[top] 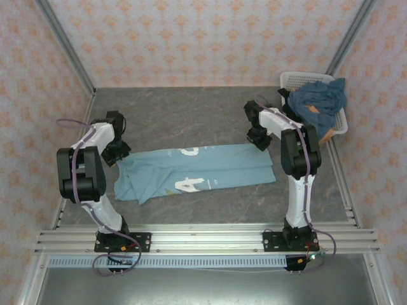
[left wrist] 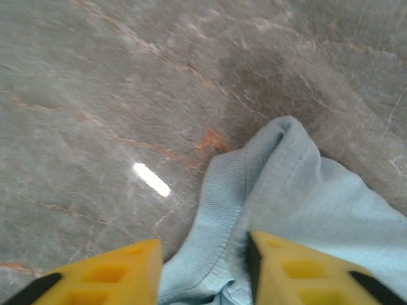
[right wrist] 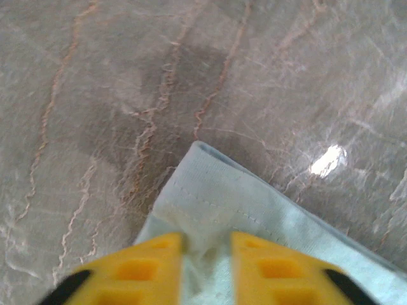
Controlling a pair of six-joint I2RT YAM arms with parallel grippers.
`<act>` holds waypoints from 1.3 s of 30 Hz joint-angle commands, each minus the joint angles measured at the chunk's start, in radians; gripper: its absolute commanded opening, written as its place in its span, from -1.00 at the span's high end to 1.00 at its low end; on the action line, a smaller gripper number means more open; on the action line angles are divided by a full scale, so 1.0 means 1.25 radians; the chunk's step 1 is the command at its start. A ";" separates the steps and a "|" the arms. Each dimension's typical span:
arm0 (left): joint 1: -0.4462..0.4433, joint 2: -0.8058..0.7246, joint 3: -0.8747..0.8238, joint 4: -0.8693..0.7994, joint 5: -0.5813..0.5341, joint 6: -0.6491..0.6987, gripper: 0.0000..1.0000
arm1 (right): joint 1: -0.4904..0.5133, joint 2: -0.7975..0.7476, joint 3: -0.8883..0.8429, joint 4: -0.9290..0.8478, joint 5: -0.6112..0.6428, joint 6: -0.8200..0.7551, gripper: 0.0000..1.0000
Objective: Fold and stack the t-shirts
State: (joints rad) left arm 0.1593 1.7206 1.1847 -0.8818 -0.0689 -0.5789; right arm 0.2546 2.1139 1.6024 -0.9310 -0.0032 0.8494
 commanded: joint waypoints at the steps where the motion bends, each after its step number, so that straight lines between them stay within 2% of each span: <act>1: -0.025 -0.130 -0.035 -0.067 -0.069 0.002 0.04 | 0.009 -0.081 -0.003 -0.010 0.037 -0.042 0.25; 4: -0.076 -0.216 -0.108 -0.096 -0.032 -0.035 0.05 | 0.021 -0.125 -0.015 -0.008 0.034 -0.068 0.15; 7: -0.120 -0.301 -0.228 -0.097 0.055 -0.102 0.10 | 0.035 -0.174 -0.061 0.022 -0.004 -0.091 0.15; 13: -0.126 -0.441 -0.431 -0.100 0.177 -0.197 0.07 | 0.077 -0.243 -0.160 0.070 -0.122 -0.127 0.15; 16: -0.129 -0.481 -0.453 -0.089 0.205 -0.242 -0.02 | 0.090 -0.278 -0.202 0.082 -0.140 -0.126 0.15; 22: -0.138 -0.512 -0.502 -0.056 0.274 -0.348 -0.02 | 0.093 -0.305 -0.232 0.079 -0.144 -0.134 0.16; 29: -0.141 -0.594 -0.574 -0.012 0.304 -0.507 -0.05 | 0.093 -0.312 -0.241 0.086 -0.146 -0.131 0.18; 39: -0.146 -0.626 -0.603 0.078 0.299 -0.682 -0.03 | 0.093 -0.327 -0.269 0.096 -0.146 -0.130 0.24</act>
State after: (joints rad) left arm -0.0135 0.9569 0.4492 -0.8303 0.3084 -1.3178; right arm 0.3706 1.7435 1.2793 -0.8135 -0.1925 0.6937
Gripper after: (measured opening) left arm 0.520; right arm 0.380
